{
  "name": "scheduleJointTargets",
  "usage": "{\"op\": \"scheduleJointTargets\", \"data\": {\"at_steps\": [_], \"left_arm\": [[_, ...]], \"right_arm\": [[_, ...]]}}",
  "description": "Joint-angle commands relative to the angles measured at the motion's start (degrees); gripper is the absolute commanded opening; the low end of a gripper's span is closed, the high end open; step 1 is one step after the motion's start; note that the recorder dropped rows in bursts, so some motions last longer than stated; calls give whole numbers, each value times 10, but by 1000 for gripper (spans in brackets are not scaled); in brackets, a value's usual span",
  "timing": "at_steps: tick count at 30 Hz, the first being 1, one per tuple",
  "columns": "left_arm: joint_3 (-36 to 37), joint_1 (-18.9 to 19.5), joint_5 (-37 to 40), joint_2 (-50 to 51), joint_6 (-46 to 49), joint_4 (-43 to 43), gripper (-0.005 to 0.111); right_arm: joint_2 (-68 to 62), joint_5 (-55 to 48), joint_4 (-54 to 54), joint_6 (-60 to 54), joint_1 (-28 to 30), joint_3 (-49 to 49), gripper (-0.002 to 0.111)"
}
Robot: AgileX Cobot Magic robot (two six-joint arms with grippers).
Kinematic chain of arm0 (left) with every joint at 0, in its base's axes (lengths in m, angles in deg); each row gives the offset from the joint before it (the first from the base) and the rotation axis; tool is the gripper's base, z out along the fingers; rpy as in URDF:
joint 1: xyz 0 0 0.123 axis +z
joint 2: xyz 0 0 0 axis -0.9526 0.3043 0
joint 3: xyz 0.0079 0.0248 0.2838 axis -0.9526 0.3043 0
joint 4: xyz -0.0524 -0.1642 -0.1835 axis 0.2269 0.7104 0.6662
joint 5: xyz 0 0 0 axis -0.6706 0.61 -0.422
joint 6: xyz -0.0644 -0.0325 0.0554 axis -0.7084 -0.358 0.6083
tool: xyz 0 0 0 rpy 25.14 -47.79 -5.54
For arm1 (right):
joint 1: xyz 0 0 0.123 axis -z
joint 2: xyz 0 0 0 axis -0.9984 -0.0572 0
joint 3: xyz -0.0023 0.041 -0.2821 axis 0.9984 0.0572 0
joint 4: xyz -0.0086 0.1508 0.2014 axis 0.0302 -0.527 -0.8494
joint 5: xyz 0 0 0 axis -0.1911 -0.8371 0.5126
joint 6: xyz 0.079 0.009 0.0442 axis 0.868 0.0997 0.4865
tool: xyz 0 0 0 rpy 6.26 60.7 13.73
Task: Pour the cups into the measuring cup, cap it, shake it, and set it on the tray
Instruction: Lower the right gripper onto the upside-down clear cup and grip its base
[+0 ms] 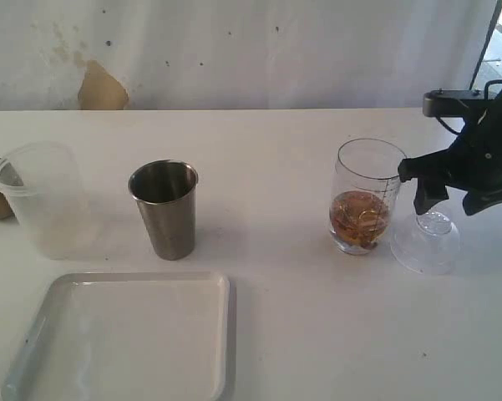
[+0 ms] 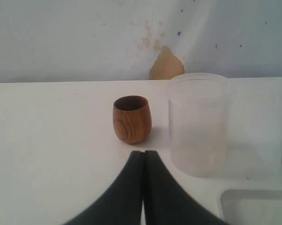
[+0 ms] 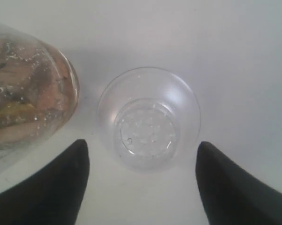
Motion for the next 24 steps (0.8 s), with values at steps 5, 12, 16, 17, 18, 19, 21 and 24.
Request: {"op": "scheduleJointTargets", "data": {"at_steps": [5, 12, 16, 17, 18, 19, 21, 24], "left_arm": [[3, 3, -1, -2, -1, -2, 0], [3, 3, -1, -2, -1, -2, 0], [3, 3, -1, -2, -1, -2, 0], [3, 3, -1, -2, -1, -2, 0], [3, 3, -1, -2, -1, -2, 0], [3, 3, -1, -2, -1, -2, 0], [3, 3, -1, -2, -1, -2, 0], [3, 3, -1, -2, -1, -2, 0]], "right_arm": [[-31, 19, 14, -4, 5, -1, 57], [-31, 12, 13, -11, 5, -1, 46], [-24, 12, 14, -13, 5, -1, 52], [-20, 12, 14, -13, 5, -2, 54], [-16, 12, 14, -13, 5, -4, 55], [-13, 10, 14, -13, 5, -7, 56], [-1, 8, 13, -13, 5, -10, 56], [12, 2, 13, -17, 5, -15, 56]]}}
